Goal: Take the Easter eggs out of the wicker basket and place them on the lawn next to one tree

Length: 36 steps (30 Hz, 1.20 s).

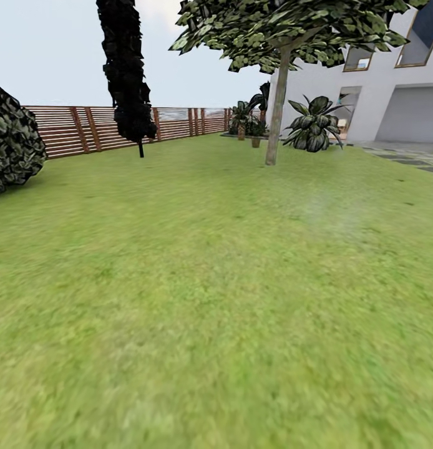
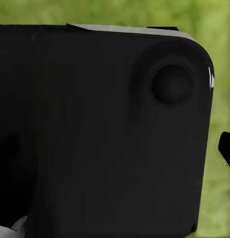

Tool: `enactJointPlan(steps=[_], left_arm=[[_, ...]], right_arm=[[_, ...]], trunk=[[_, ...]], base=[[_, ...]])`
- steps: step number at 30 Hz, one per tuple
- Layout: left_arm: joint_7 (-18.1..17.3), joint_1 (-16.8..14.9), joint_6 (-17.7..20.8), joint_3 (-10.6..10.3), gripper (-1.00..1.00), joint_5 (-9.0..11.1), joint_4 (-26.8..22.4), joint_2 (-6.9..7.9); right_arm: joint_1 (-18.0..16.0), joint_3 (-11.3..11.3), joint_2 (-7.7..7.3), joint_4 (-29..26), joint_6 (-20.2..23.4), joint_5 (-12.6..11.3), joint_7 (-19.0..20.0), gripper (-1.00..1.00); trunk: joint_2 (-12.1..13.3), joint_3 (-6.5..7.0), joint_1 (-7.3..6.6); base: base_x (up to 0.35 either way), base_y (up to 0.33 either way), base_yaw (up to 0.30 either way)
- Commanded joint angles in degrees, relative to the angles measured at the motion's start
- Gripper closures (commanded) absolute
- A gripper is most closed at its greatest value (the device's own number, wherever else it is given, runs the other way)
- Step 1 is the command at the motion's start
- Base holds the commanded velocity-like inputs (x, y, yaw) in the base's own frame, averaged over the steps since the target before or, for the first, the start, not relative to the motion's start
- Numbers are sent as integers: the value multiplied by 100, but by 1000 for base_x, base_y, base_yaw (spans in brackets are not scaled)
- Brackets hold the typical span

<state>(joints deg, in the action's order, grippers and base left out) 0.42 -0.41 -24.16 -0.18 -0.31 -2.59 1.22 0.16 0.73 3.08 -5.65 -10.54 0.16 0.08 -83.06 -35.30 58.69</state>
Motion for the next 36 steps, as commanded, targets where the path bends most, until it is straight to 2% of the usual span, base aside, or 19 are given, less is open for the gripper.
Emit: enactJointPlan(steps=[1, 36], left_arm=[[5, -3, -19, -5, -100, -4, 4, 1], [6, -1, -19, -9, -100, -4, 4, 1]], right_arm=[[2, 6, 0, -6, -10, 1, 1, -100], [0, 6, 0, -6, -10, 1, 1, -100]], trunk=[[-2, -4, 3], [-2, -4, 3]], base=[[329, 0, 0], [329, 0, 0]])
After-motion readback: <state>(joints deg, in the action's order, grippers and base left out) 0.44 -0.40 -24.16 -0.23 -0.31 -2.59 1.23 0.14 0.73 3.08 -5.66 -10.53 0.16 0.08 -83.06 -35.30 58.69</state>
